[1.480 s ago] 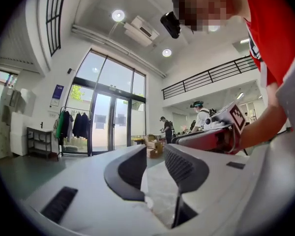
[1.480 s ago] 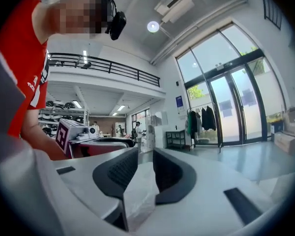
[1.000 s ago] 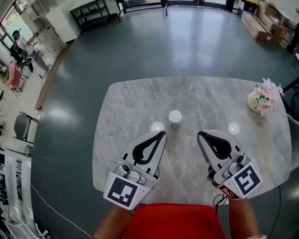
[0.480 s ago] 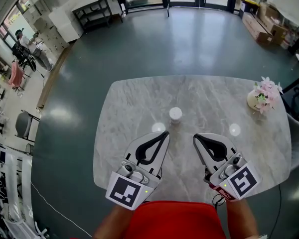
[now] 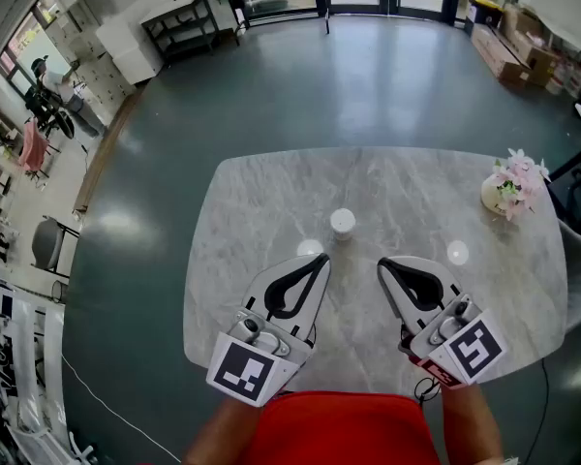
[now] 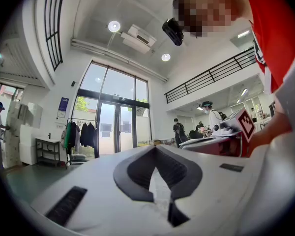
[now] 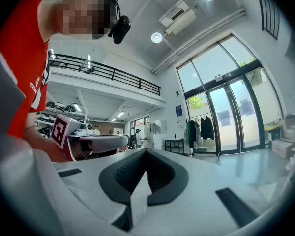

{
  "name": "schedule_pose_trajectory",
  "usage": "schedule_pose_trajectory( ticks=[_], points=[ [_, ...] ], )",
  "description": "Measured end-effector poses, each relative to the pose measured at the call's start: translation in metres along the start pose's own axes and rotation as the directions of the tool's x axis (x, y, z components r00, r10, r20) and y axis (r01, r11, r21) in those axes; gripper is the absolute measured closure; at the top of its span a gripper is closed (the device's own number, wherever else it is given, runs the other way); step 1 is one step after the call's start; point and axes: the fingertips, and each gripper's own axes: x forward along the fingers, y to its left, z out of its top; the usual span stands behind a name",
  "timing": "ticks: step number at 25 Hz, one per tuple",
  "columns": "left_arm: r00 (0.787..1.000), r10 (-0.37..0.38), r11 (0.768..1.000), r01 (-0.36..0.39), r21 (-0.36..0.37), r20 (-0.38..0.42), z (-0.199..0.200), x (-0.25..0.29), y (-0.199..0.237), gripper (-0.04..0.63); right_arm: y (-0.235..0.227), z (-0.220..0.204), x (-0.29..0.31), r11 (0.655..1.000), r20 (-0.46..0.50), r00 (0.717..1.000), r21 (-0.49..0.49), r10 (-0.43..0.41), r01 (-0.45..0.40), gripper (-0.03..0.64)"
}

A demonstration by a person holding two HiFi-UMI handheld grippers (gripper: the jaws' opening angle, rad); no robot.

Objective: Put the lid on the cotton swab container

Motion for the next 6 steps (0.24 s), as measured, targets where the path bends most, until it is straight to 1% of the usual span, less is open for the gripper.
schedule_pose_trajectory(
  ticks=[6],
  points=[
    [1.0, 0.004, 1.0, -0.004, -0.002, 0.001, -0.0017, 0.0019, 0.0, 0.578, -0.0036, -0.0003, -0.0004, 1.0, 0.004, 1.0, -0.002, 0.0, 0.0, 0.612]
  ],
)
